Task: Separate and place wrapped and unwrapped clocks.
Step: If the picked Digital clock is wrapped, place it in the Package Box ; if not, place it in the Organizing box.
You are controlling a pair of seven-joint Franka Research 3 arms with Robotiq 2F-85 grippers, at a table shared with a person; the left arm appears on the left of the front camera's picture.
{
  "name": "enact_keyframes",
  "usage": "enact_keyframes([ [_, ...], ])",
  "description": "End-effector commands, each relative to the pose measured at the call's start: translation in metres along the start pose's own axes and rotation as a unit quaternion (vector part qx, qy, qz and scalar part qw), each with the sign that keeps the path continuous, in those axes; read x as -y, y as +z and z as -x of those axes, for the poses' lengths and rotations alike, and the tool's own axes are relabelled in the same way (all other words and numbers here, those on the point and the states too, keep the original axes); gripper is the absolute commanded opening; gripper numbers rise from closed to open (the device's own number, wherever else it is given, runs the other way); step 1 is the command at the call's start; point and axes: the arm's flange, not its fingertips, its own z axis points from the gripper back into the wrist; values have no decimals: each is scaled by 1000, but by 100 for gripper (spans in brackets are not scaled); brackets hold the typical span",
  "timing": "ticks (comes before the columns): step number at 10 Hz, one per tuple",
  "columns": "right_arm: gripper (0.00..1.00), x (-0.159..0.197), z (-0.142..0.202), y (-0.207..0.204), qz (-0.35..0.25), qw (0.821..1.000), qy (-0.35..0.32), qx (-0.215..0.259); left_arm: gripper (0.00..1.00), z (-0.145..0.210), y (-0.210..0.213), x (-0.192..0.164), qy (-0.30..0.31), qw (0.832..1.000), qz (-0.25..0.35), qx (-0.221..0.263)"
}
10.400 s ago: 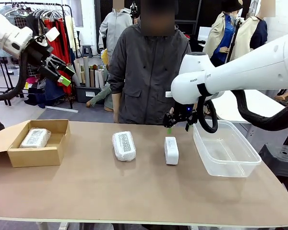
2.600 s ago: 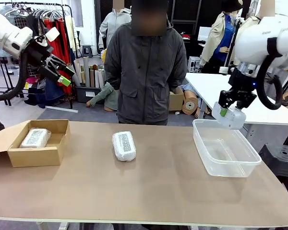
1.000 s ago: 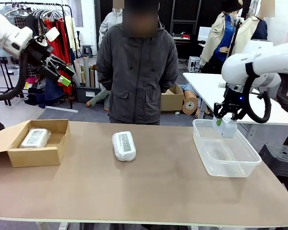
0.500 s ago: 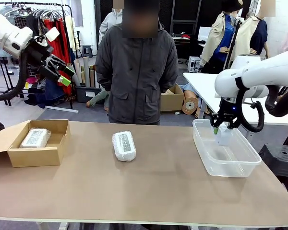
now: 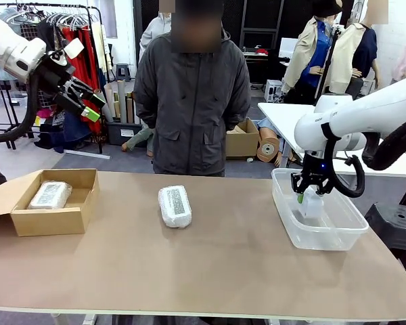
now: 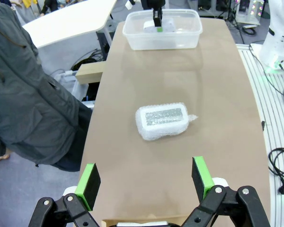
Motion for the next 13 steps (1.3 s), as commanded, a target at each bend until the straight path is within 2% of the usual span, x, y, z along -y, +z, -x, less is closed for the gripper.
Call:
enact_keyframes([
  [1, 0, -1, 2, 0, 26, 999, -18, 16, 100, 0, 1, 1, 0, 1000, -1, 0],
  [3, 0, 2, 7, -8, 28, 999, -22, 2, 100, 0, 1, 1, 0, 1000, -1, 0],
  [6, 17, 5, 6, -15, 30, 999, -23, -17, 100, 0, 1, 1, 0, 1000, -1, 0],
  [7, 27, 7, 7, -17, 30, 999, -24, -26, 100, 0, 1, 1, 0, 1000, -1, 0],
  [11, 100, 8, 8, -16, 30, 999, -17, -29, 100, 0, 1, 1, 0, 1000, -1, 0],
  [13, 100, 9, 8, -11, 31, 999, -13, -32, 100, 0, 1, 1, 0, 1000, -1, 0],
])
